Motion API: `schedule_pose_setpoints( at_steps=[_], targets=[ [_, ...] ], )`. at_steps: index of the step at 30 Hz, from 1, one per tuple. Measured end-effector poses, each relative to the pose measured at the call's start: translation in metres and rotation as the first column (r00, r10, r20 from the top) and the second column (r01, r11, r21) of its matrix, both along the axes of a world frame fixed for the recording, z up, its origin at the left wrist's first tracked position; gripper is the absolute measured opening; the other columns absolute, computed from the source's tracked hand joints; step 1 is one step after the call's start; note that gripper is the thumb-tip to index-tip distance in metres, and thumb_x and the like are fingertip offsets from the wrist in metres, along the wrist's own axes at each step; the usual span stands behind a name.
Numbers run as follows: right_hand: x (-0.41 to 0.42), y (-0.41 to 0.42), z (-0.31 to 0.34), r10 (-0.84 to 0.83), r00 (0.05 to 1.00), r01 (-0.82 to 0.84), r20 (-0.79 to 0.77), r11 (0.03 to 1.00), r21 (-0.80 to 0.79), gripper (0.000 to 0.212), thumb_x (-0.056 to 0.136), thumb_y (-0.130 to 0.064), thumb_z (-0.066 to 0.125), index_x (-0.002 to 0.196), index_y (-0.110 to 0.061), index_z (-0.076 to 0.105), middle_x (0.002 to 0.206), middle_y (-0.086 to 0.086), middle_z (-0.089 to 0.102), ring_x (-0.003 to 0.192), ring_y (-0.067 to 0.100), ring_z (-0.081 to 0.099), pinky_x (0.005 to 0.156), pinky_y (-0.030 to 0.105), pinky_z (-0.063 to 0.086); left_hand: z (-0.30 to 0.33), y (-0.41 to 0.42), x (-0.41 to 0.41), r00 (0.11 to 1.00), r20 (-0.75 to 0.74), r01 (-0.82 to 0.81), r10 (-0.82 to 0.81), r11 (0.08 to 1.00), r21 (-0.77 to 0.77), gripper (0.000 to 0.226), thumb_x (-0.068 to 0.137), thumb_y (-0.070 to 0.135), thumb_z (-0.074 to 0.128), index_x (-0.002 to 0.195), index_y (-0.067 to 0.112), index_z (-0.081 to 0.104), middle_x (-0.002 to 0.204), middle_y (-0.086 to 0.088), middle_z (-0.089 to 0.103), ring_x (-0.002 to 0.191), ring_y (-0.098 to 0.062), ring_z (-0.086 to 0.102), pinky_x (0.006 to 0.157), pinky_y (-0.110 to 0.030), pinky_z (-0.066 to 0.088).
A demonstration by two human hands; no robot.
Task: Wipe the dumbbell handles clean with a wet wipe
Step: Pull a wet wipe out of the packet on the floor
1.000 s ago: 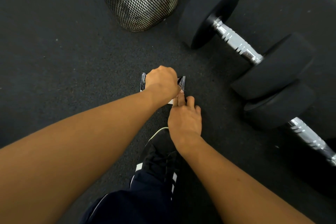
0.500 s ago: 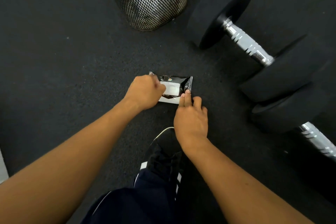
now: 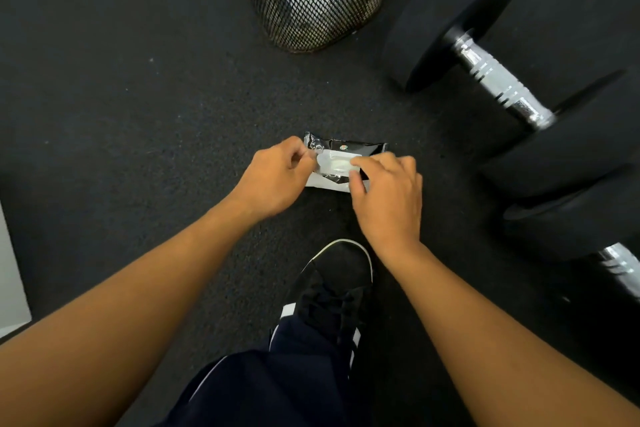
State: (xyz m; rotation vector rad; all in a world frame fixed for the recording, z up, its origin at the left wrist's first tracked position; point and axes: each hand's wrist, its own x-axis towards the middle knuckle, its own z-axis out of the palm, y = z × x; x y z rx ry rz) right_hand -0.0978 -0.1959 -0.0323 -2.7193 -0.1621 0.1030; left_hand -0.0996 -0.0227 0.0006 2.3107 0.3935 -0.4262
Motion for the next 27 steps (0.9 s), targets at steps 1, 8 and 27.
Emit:
schedule_pose_setpoints(
  at_steps=[1, 8, 27],
  targets=[
    [0.005, 0.003, 0.0, 0.008, 1.0, -0.008, -0.013, 1.0, -0.012, 0.026, 0.1, -0.034, 0.059, 0.12, -0.025, 0.073, 0.114, -0.002, 0.066, 0.109, 0.024, 0.051, 0.088, 0.038, 0.043, -0.001, 0.0, -0.001, 1.0, 0.008, 0.002, -0.002, 1.0, 0.002, 0.024, 0.101, 0.036, 0.051, 0.08, 0.026, 0.056, 0.102, -0.003, 0.073, 0.083, -0.016, 0.066, 0.074, -0.036, 0.055],
    [0.019, 0.018, -0.004, 0.082, 0.996, -0.086, -0.032, 0.984, -0.159, 0.029, 0.101, -0.038, 0.056, 0.122, -0.026, 0.072, 0.12, 0.0, 0.061, 0.112, 0.025, 0.05, 0.089, 0.039, 0.042, 0.001, -0.001, -0.01, 1.0, 0.031, 0.005, -0.005, 1.0, -0.01, 0.019, 0.1, 0.031, 0.053, 0.087, 0.018, 0.06, 0.092, -0.001, 0.07, 0.081, -0.018, 0.064, 0.067, -0.03, 0.048],
    [0.05, 0.013, -0.01, 0.158, 0.941, -0.101, -0.298, 0.975, 0.197, 0.017, 0.103, -0.023, 0.048, 0.102, -0.022, 0.065, 0.117, 0.002, 0.056, 0.115, 0.024, 0.049, 0.099, 0.044, 0.044, -0.008, 0.001, -0.011, 0.998, 0.056, 0.036, -0.038, 0.999, 0.04, 0.017, 0.099, 0.026, 0.053, 0.085, 0.019, 0.059, 0.089, 0.004, 0.068, 0.074, -0.011, 0.059, 0.059, -0.012, 0.041]
  ],
)
